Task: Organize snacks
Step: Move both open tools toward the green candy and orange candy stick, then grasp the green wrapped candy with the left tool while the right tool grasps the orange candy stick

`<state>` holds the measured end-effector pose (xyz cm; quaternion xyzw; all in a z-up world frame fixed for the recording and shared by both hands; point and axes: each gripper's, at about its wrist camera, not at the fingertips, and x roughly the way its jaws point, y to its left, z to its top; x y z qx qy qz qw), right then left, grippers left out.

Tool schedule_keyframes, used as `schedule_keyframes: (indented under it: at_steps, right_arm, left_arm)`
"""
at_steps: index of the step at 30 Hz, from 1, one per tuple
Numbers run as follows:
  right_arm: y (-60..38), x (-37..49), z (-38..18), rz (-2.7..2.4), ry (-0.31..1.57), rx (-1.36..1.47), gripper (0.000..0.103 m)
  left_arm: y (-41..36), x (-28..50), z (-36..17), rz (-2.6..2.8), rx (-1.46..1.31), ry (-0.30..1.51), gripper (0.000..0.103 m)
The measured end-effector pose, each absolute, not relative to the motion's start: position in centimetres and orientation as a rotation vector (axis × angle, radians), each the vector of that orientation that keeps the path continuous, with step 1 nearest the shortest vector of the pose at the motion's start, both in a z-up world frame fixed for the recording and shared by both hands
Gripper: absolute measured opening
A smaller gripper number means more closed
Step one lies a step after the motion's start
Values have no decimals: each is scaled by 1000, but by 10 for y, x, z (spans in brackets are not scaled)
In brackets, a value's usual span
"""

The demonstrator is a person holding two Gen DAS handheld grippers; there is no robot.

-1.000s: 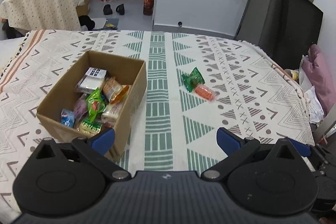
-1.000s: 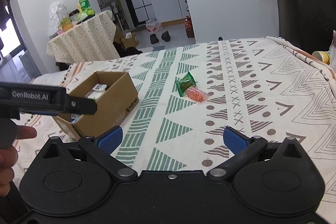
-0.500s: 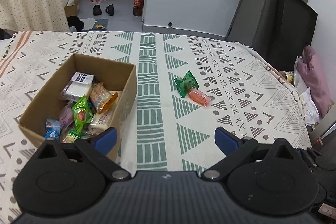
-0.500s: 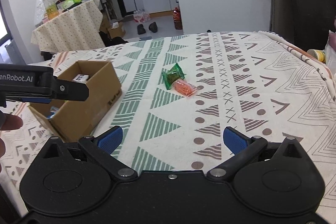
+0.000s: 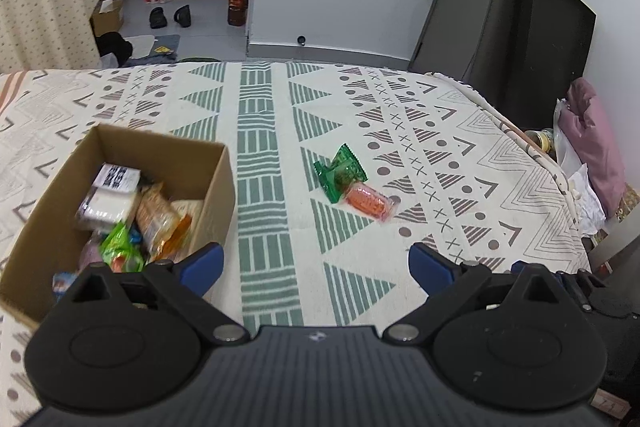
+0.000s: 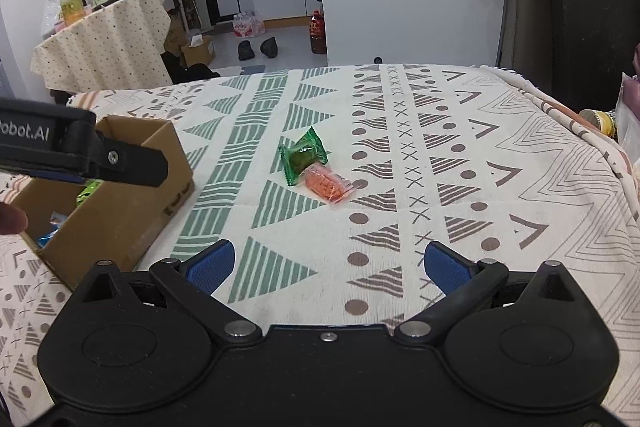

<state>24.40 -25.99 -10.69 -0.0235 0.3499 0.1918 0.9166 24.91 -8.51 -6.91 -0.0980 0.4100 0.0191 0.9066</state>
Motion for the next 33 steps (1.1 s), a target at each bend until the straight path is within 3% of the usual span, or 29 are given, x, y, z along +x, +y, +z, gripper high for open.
schedule_keyframes:
  at_steps: [10, 19, 22, 33]
  right_arm:
    - [-241, 279, -115, 401, 704, -90, 100]
    - [-230, 314, -135, 408, 733, -71, 82]
    - [-229, 324, -143, 405, 749, -60, 78]
    - [-225, 353, -159, 420, 754, -83, 76]
  left_arm:
    - [-76, 292, -78, 22, -174, 885, 98]
    - [-71, 331, -95, -37, -179, 920, 81]
    - [-70, 343, -105, -51, -185, 940, 70]
    - [-69, 387, -135, -74, -207, 981, 52]
